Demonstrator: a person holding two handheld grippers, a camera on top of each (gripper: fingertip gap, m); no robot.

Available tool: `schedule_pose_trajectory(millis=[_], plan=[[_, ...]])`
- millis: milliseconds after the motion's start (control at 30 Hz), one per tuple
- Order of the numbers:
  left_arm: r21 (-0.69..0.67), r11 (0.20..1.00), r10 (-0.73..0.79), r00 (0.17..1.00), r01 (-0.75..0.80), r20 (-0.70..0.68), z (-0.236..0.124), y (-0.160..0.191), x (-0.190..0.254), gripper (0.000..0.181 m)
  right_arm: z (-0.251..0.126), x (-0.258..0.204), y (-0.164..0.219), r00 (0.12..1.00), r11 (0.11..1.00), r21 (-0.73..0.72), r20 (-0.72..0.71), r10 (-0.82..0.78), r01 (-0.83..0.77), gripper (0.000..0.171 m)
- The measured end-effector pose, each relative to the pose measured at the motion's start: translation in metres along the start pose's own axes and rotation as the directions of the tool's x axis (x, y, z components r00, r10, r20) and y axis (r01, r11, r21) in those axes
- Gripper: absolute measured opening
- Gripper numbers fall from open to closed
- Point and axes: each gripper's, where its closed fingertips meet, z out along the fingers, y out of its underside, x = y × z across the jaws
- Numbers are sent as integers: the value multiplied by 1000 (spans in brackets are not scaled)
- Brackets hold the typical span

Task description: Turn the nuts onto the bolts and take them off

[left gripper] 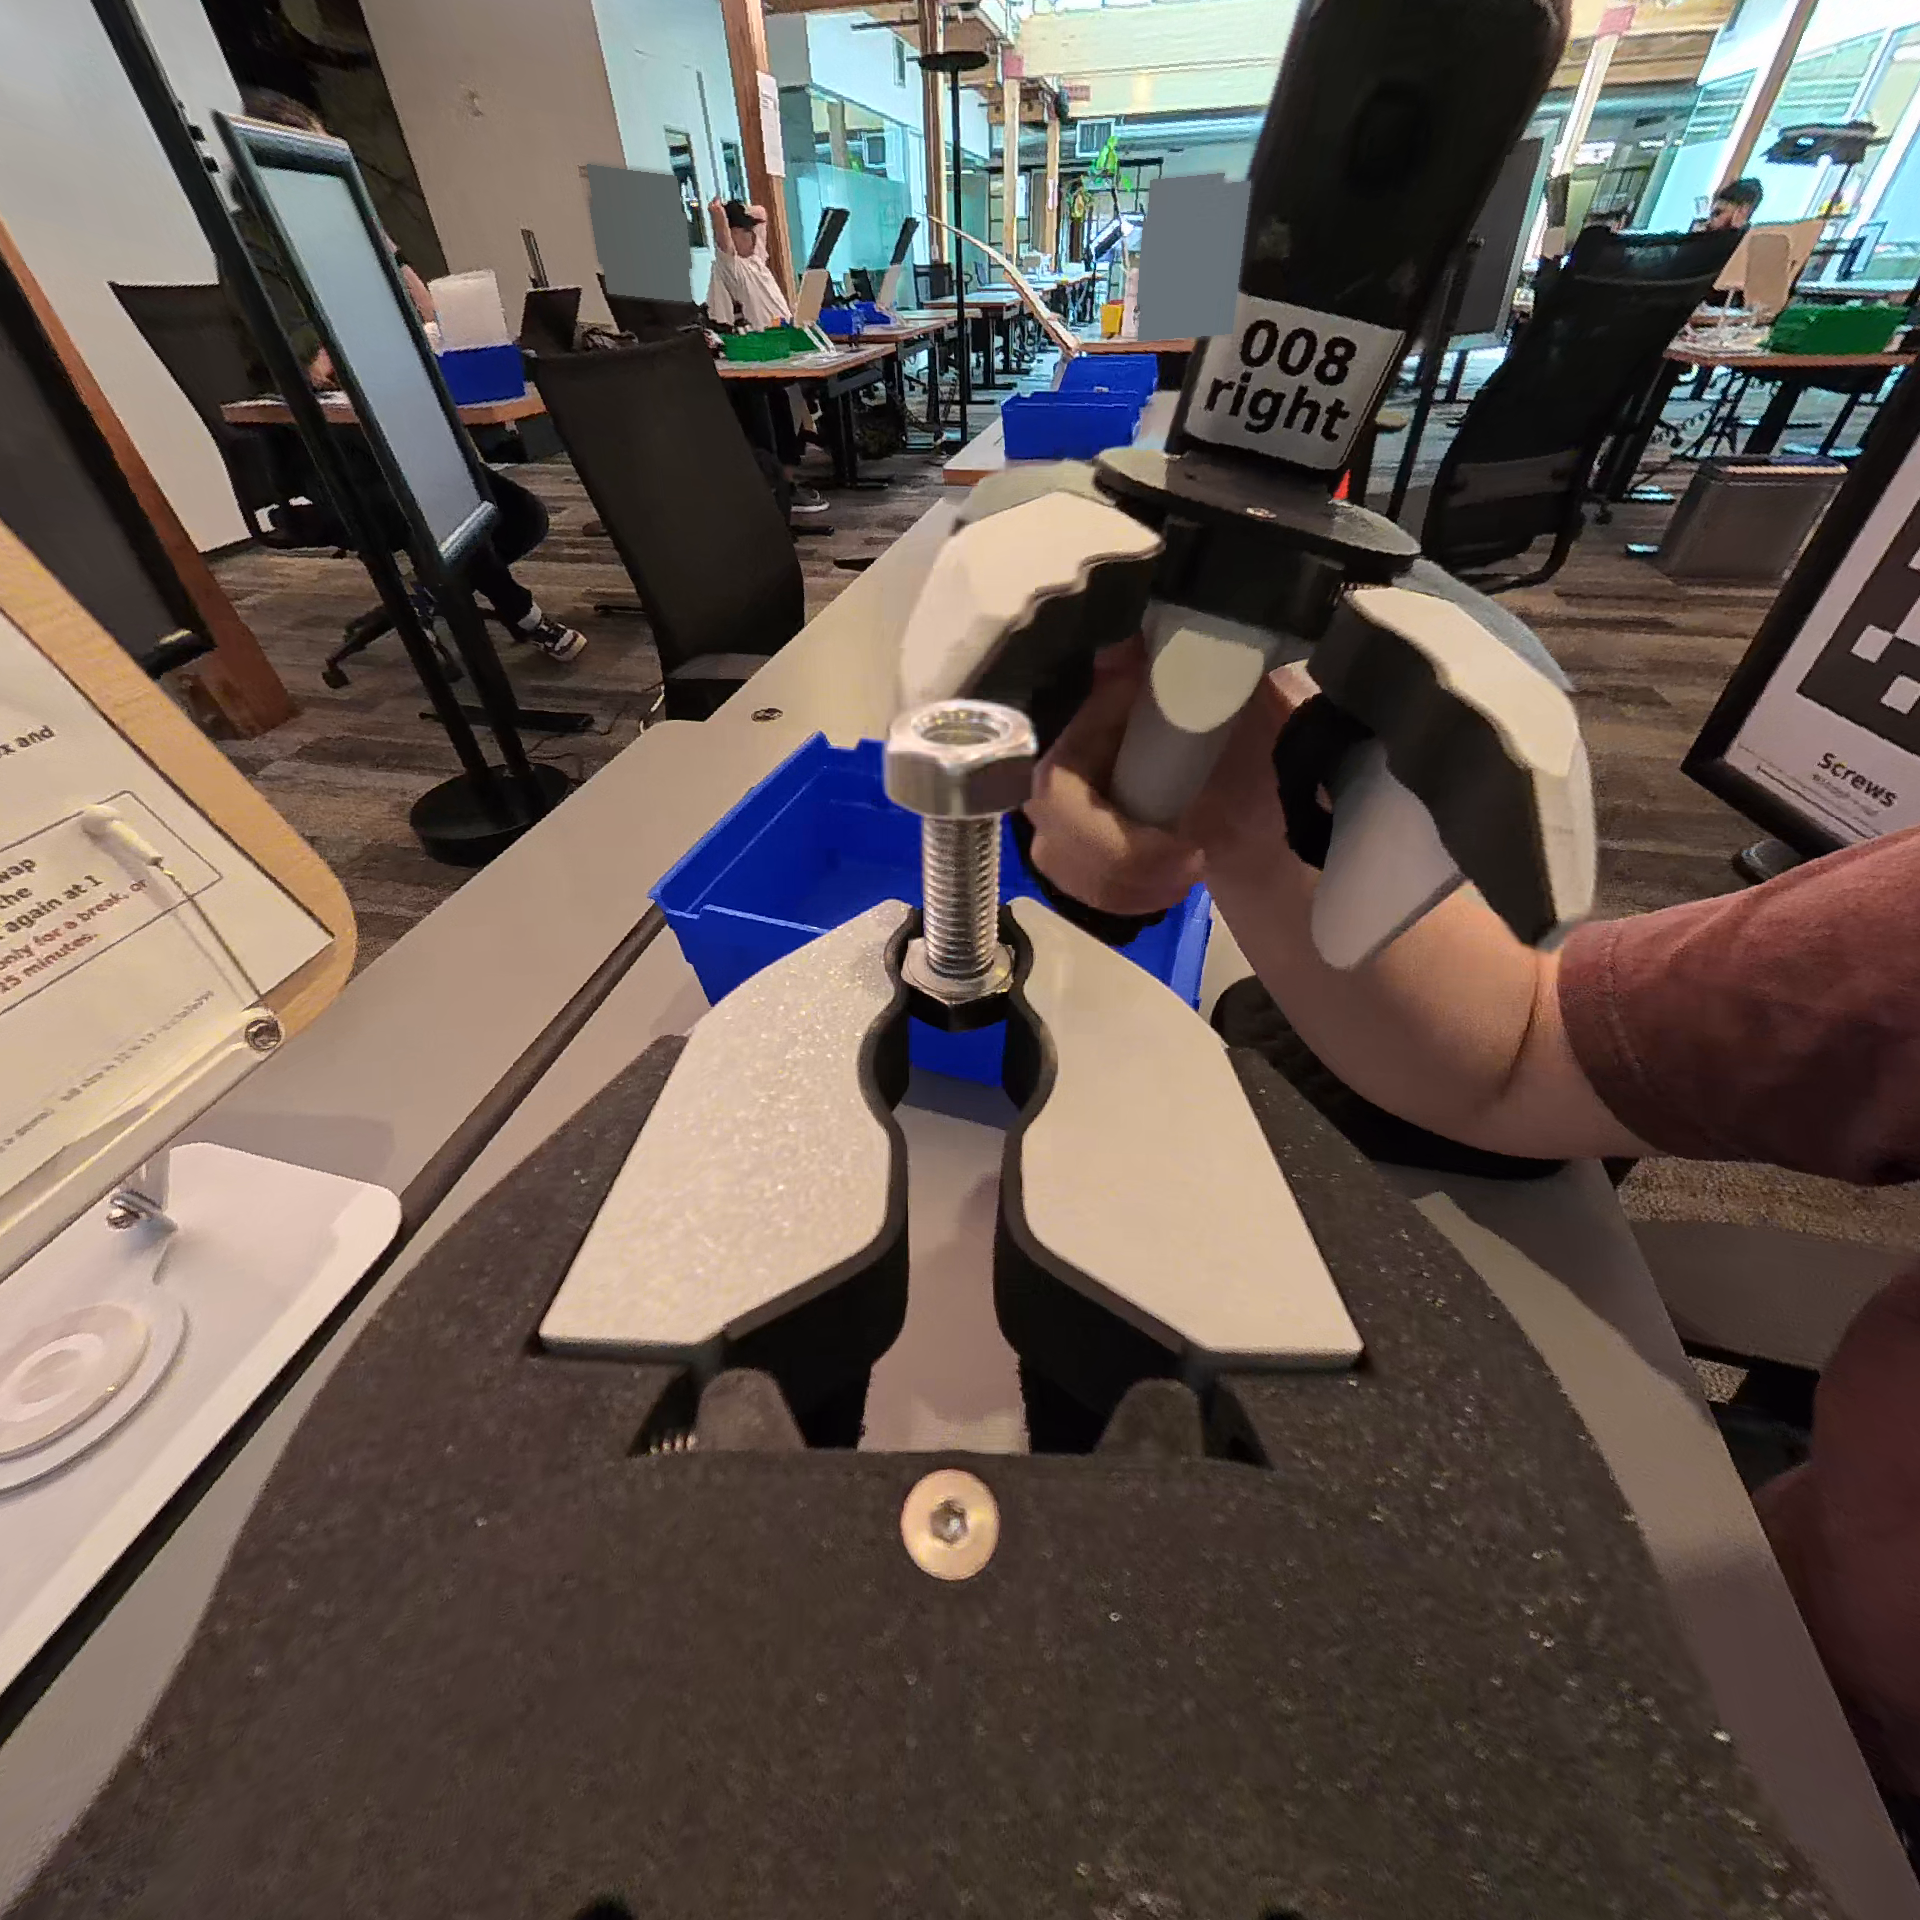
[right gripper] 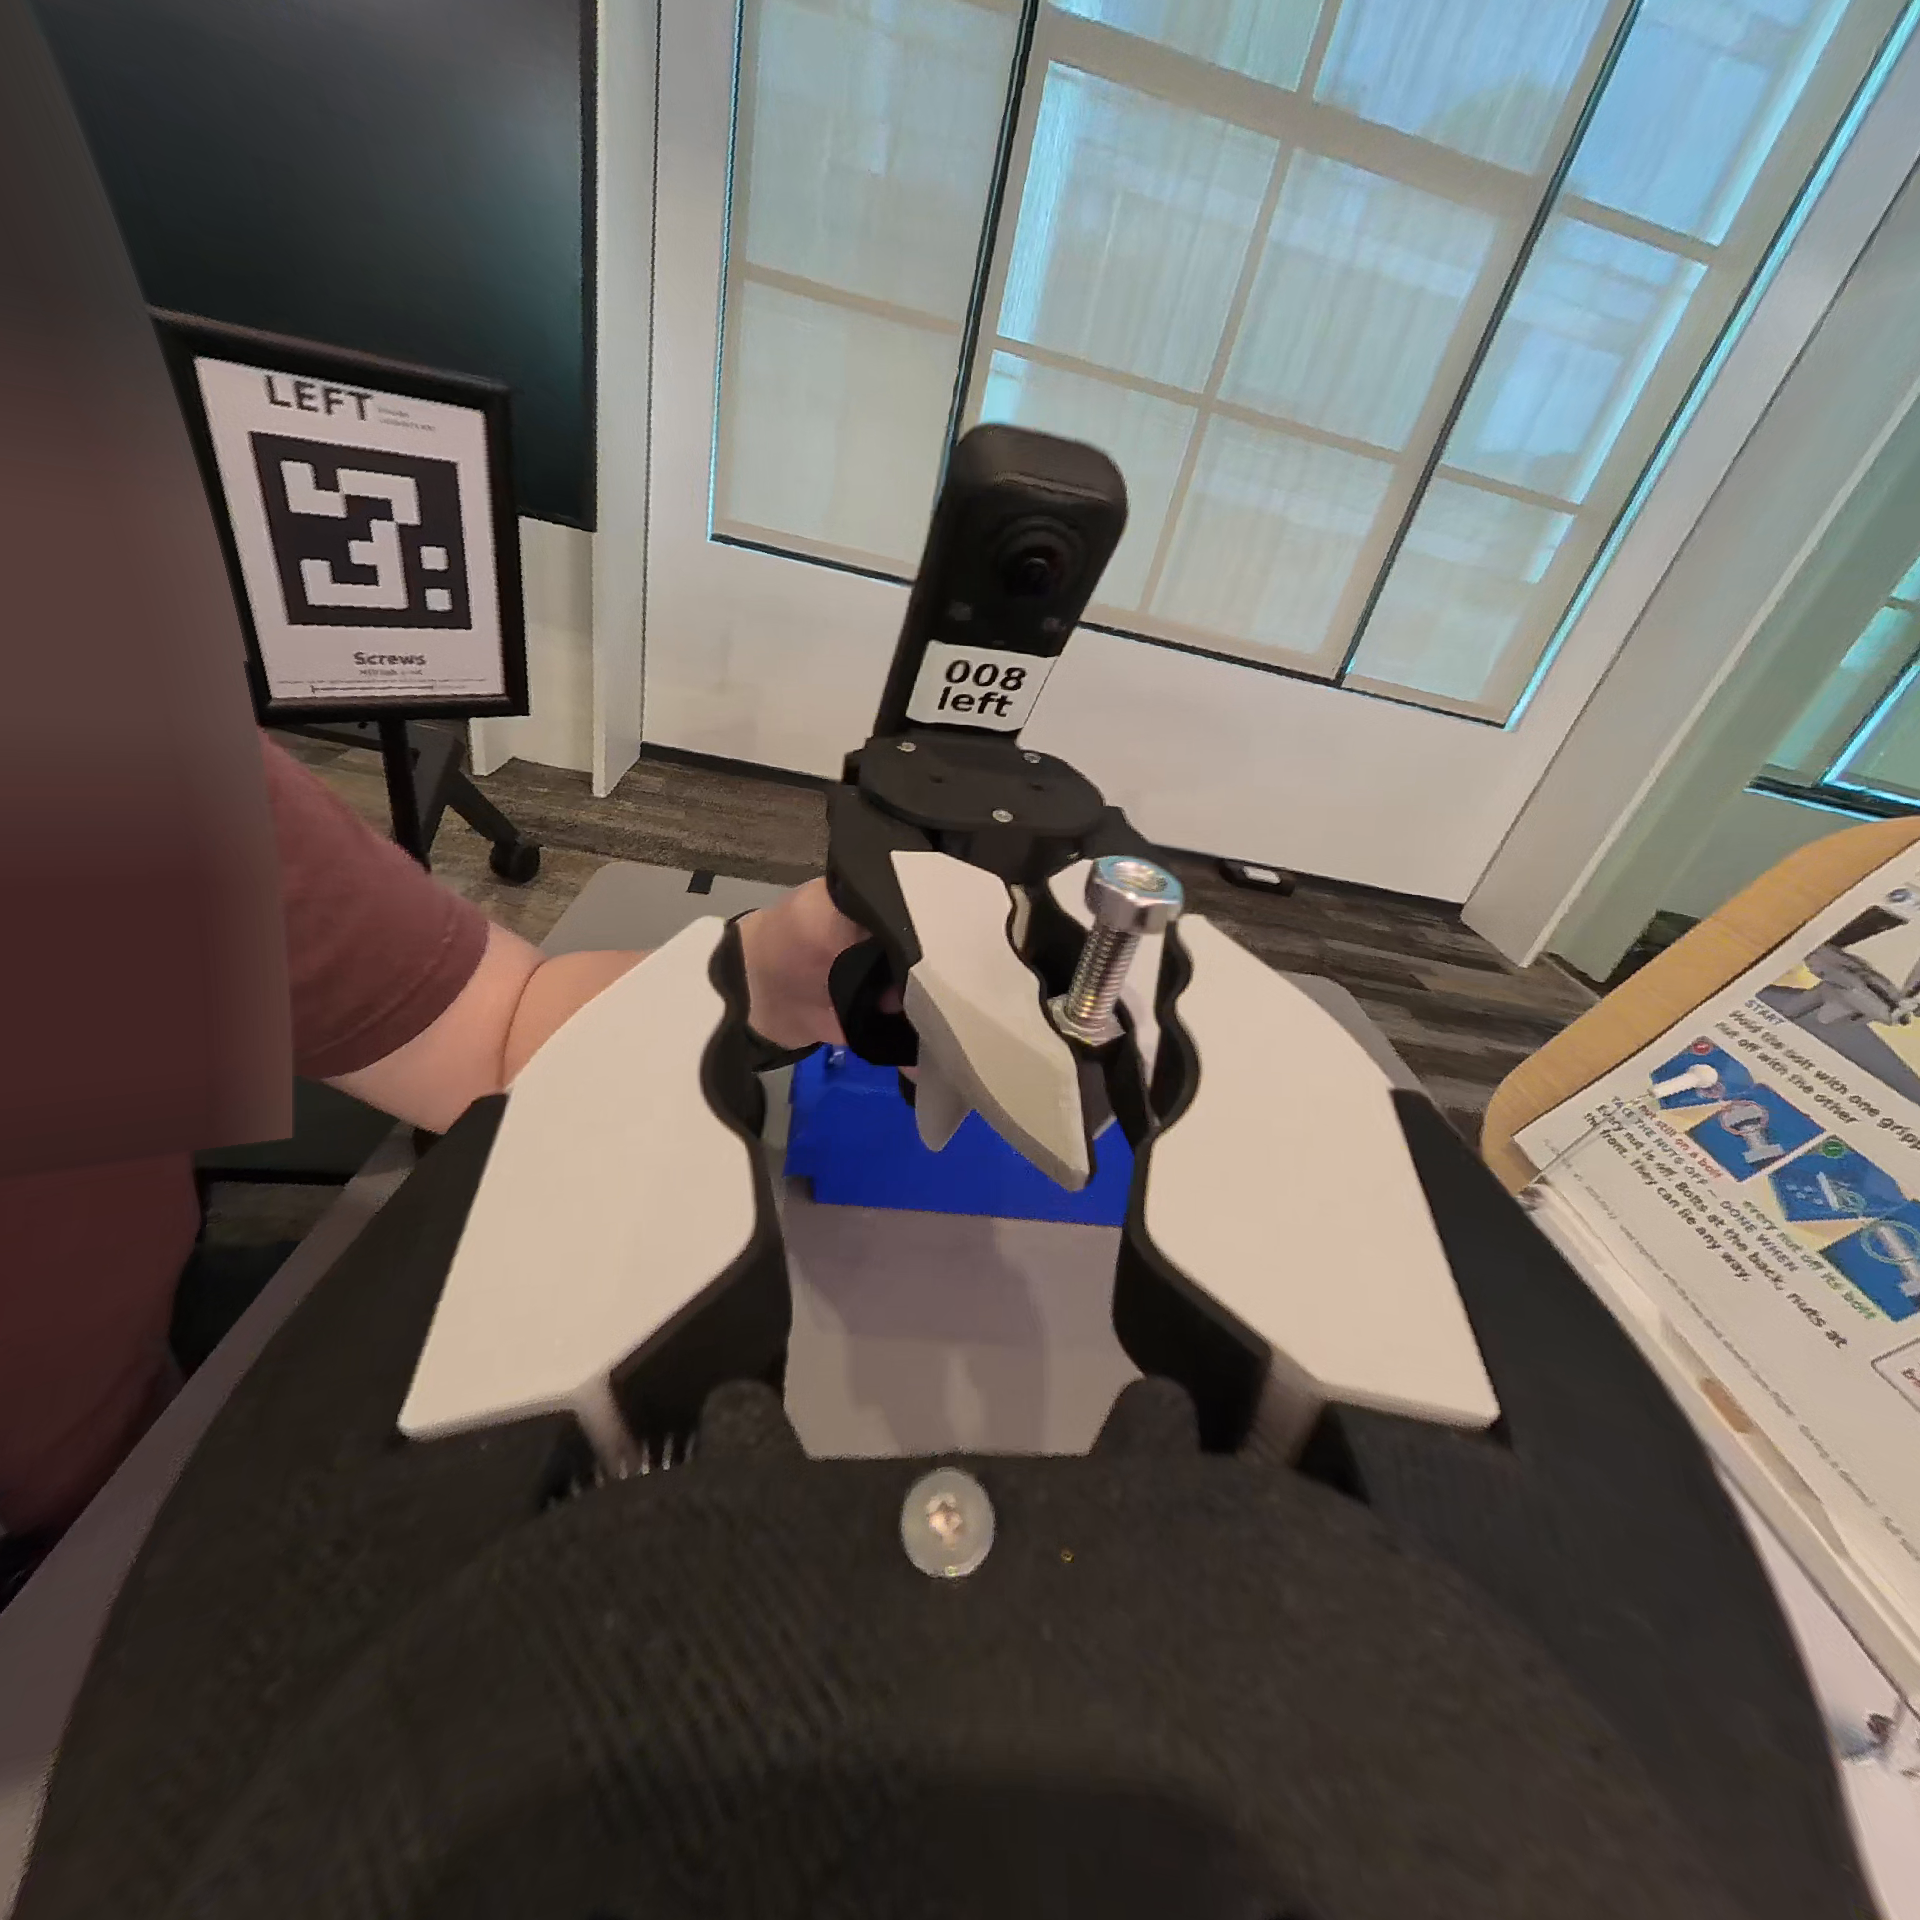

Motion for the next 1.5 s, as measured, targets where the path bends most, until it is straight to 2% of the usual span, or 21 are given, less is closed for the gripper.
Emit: schedule_pose_trajectory(millis=[200,300,433,567,667,767,867,933,1067,1167,1233,1333,1433,1467,1500], plan=[[-19,1000,10,998,-11,-57,9,4,14,13,7,3,-6,999,997,74,-18,39,-37,84],[-28,999,14,998,-16,-67,15,8,18,13,16,-6,-1,996,995,65,47,74,-77,86],[-20,1000,5,1000,-5,-28,11,7,8,13,13,-4,2,998,998,30,22,52,-53,93],[9,1000,-16,1000,15,4,0,1,-3,12,0,-2,-3,999,999,29,27,43,-44,80],[12,1000,-23,1000,23,-18,0,0,0,12,0,6,-6,998,997,61,-17,59,-58,84],[-15,1000,-1,999,0,-49,9,4,11,13,10,3,-4,997,994,77,7,82,-82,87],[-32,999,15,999,-16,-49,15,8,15,13,18,-6,5,995,996,29,50,85,-87,89],[-31,999,13,1000,-14,-23,12,8,9,13,17,-4,8,999,999,-8,18,47,-47,93],[0,1000,-17,1000,17,11,1,2,-4,12,5,0,3,1000,1000,-23,-18,16,-16,81],[-3,1000,-24,998,24,-49,1,2,5,12,6,6,-1,998,1000,17,-58,22,-21,84],[-25,1000,-12,997,9,-82,8,5,15,13,13,3,2,998,999,26,-34,45,-44,87],[-53,998,30,998,-32,-51,14,11,15,13,22,-7,8,998,998,-2,24,63,-63,90],[-29,1000,-3,1000,2,-28,8,7,5,12,16,-3,10,1000,999,-47,-18,18,-19,91],[-21,1000,-10,1000,9,-9,4,5,0,12,11,-3,9,1000,998,-62,-18,16,-17,90],[-16,1000,-15,1000,15,4,0,4,-4,12,7,-3,8,1000,998,-70,-17,5,-7,79]])
